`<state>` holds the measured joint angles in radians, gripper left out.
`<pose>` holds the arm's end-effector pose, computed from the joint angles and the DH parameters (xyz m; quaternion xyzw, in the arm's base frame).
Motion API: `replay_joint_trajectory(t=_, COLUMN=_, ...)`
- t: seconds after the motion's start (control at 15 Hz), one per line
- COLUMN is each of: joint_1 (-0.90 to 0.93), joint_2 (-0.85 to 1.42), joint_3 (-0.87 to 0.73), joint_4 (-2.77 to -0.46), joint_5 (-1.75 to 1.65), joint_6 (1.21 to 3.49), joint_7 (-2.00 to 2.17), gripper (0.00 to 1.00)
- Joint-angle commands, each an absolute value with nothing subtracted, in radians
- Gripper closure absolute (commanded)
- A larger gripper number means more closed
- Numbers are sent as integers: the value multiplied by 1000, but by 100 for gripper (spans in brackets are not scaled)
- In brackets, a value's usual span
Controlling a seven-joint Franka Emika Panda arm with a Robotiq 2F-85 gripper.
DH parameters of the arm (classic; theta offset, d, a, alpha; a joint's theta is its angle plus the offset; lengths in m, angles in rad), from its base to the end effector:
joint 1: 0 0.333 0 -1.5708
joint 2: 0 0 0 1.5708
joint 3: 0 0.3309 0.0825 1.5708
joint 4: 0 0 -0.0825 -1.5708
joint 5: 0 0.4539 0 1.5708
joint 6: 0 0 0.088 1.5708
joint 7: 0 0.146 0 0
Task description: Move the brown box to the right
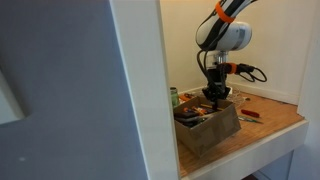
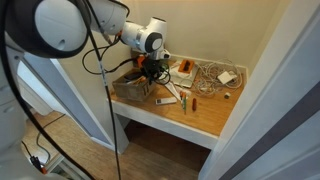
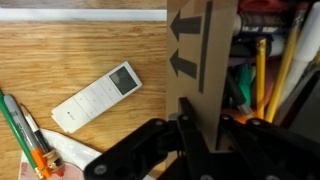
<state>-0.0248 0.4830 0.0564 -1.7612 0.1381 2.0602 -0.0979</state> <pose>0.6928 0.0327 0.2110 -0.9930 -0.0244 0.0892 0.0740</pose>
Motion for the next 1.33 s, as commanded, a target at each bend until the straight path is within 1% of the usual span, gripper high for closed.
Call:
replay_joint_trajectory(t=0.0, joint_1=-74, joint_2=455, joint_3=78, joint_4=-1685, joint_5=237, joint_6=1946, joint_7=-158, gripper=96)
replay_joint_trajectory(t=0.6, joint_1=-168, joint_2=357, joint_3=49, joint_4=-1644, joint_5=312, joint_6=1872, joint_7=-284, gripper=96)
replay_joint_trajectory(t=0.73, joint_1=-175, joint_2=332, joint_3=36, joint_4=-1656, joint_5=319, joint_6=1886, joint_7=-274, gripper=96)
replay_joint_trajectory(t=0.8, joint_1=-151, joint_2=383, joint_3=25, joint_4=-1658, joint_5=261, joint_6=1916, joint_7=-258, gripper=84)
replay_joint_trajectory(t=1.27, joint_1=-155, joint_2=370, joint_3=19, joint_4=-1659, joint_5=266, joint_6=1916, joint_7=-258, gripper=84)
